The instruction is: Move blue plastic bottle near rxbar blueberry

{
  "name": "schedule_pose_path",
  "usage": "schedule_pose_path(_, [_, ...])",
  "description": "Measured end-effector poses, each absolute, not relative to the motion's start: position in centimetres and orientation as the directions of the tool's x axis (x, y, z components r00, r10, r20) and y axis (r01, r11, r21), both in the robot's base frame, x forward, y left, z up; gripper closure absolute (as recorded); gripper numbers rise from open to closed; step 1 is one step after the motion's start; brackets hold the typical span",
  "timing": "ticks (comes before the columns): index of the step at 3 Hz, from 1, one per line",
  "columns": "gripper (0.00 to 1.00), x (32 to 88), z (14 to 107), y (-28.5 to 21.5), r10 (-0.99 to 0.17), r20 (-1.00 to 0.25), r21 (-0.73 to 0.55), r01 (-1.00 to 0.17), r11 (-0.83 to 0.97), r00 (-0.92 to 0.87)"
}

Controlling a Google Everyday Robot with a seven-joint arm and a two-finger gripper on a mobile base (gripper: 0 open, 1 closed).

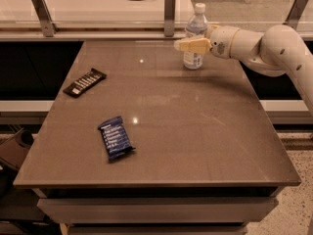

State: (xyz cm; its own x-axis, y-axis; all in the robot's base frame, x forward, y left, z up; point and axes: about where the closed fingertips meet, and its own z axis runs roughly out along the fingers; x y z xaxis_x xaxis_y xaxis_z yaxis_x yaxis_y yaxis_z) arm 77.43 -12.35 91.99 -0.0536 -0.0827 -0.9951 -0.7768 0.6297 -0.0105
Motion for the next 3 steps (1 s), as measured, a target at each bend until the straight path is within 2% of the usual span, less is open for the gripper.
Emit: schedule_pose_path(3, [0.88,77.51,91.83,-11.11,-0.079,-0.996,-0.008,-0.788,0.616,-0.051])
